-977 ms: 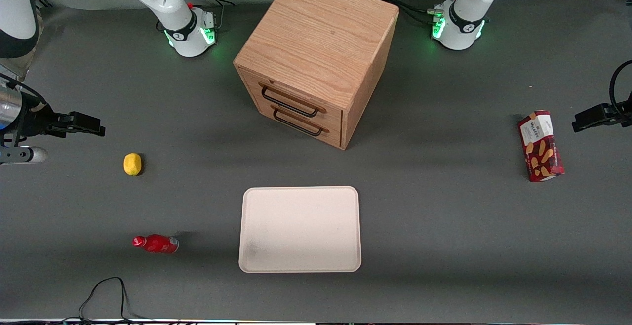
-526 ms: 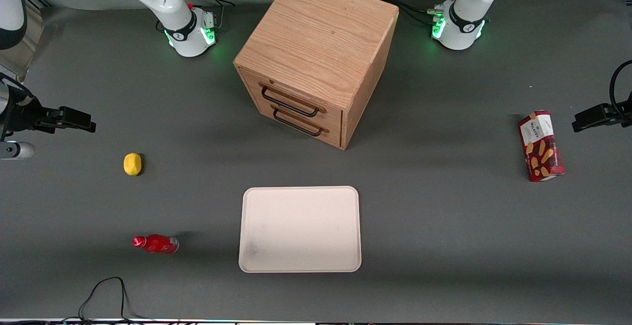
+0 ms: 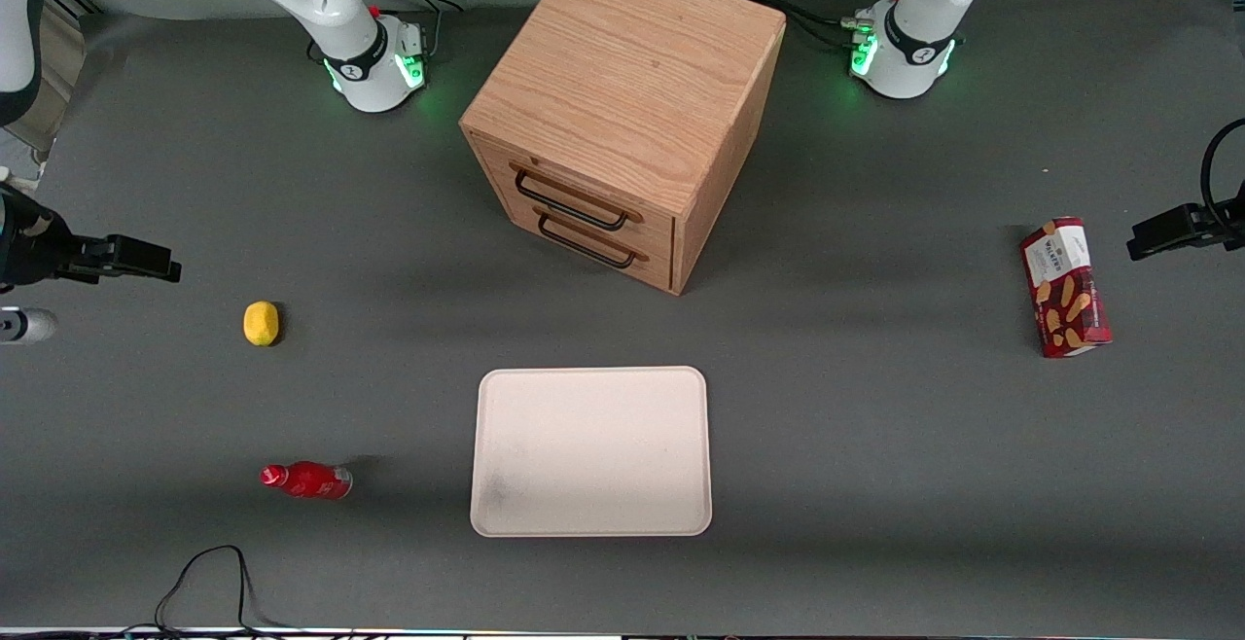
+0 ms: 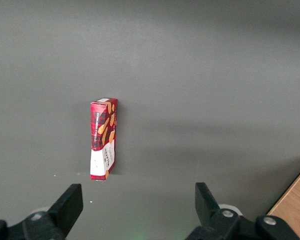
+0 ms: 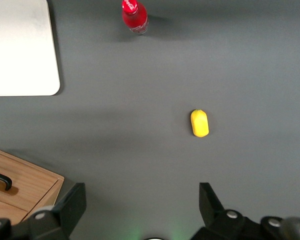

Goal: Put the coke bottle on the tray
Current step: 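Move the open right gripper toward the red Coca-Cola bottle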

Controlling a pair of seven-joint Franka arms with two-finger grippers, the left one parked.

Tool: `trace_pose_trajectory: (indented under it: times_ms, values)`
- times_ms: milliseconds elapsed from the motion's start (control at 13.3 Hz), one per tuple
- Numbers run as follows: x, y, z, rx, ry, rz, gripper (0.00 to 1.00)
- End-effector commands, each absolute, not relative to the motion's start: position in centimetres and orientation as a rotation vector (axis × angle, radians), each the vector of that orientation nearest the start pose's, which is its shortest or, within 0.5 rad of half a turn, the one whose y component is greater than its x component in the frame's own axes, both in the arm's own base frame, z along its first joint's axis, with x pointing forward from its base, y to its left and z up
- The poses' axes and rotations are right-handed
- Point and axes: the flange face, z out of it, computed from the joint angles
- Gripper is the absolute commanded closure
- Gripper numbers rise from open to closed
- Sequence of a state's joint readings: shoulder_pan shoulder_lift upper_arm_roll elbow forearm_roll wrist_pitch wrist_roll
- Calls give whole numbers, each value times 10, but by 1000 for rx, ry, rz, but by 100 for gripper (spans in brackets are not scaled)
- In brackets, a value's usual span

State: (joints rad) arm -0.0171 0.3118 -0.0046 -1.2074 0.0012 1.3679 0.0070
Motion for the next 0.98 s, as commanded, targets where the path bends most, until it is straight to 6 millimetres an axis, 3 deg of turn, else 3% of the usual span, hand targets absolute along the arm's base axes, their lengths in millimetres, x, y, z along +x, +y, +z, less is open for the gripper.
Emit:
trace_pose_trajectory:
  times_ms: [0, 301, 451, 751, 902]
  values:
    - [653, -19, 592, -3149, 75, 230, 0]
    - [689, -34, 571, -3165, 104, 115, 0]
    - [703, -31, 557, -3162, 94, 66, 0]
    - [712, -21, 553, -3157, 106, -3, 0]
    - [721, -12, 536, -3148, 96, -5, 0]
